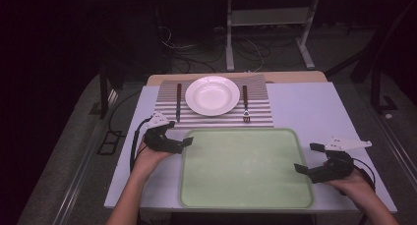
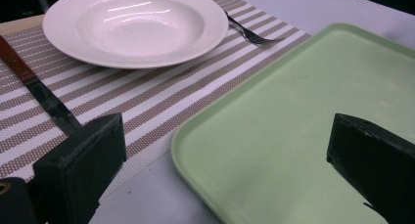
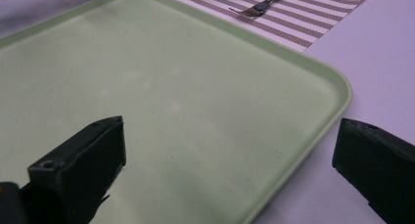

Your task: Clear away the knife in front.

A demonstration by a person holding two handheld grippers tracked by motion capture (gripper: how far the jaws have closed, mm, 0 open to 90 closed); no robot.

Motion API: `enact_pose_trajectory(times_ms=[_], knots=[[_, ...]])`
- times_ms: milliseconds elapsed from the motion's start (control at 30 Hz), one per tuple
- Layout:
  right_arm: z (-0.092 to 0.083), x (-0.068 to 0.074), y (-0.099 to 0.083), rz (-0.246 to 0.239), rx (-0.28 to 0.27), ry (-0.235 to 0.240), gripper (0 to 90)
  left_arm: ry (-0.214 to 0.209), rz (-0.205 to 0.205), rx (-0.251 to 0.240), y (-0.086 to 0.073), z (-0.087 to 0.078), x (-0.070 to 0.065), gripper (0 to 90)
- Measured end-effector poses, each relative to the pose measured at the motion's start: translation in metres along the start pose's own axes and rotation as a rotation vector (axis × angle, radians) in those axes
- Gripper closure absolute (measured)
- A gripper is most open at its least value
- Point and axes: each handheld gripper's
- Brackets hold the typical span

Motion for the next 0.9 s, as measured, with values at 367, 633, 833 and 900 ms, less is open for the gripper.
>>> enact_pose_trajectory(times_ms=[367, 633, 833, 900], knots=[[0.001, 0.001, 0.0, 0.001, 0.001, 0.003, 0.0, 0.032, -0.008, 0.0, 0.003, 0.006, 0.008, 0.9], [0.001, 0.001, 0.0, 0.001, 0.011, 0.005, 0.0, 0.047, -0.019, 0.002, 0.004, 0.01, 0.014, 0.9], [0.002, 0.001, 0.0, -0.001, 0.013, 0.002, 0.0, 0.06, -0.007, 0.007, 0.006, 0.012, 0.017, 1.0], [0.002, 0.001, -0.001, -0.002, 0.012, 0.003, 0.0, 0.063, -0.005, 0.009, 0.006, 0.013, 0.017, 1.0]])
Point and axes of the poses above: each handheld gripper's, and its own axes: z roughly forward along the jaws, y roughly out of its top, x roughly to its left, and after that the axes turned 6 degrees about -x, right-handed
